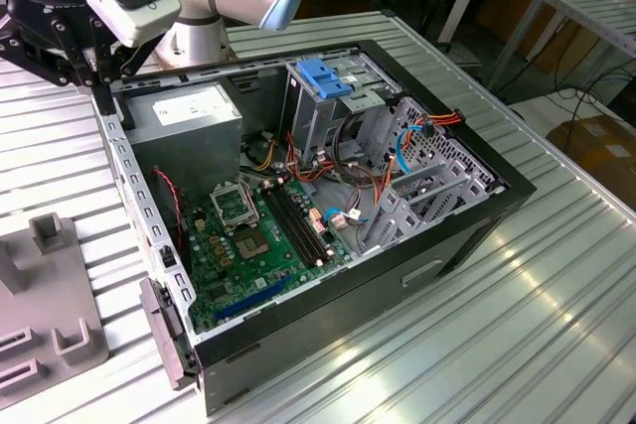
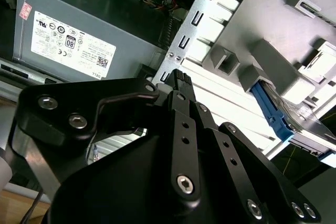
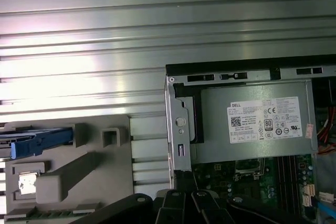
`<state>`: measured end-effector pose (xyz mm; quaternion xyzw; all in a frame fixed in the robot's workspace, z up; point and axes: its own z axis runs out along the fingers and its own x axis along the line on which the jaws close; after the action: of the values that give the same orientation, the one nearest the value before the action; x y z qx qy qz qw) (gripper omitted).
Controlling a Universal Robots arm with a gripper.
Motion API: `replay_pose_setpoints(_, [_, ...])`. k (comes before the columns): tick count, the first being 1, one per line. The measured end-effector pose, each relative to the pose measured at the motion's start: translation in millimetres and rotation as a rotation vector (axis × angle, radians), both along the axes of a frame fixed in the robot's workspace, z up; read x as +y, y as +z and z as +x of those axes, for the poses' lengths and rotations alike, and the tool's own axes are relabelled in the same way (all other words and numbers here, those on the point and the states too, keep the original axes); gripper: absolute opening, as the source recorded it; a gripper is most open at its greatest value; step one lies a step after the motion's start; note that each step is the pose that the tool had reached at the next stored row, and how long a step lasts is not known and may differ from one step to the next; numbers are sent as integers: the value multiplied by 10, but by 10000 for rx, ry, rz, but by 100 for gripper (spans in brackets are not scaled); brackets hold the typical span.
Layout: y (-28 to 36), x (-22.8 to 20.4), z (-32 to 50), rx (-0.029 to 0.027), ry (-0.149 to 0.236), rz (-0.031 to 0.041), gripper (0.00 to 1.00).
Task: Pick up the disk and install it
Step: 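Reach for the disk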
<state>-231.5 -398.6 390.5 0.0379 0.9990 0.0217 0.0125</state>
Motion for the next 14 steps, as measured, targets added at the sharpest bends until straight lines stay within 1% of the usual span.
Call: replay_pose_setpoints(14, [-2, 0, -125, 1, 0, -1, 10])
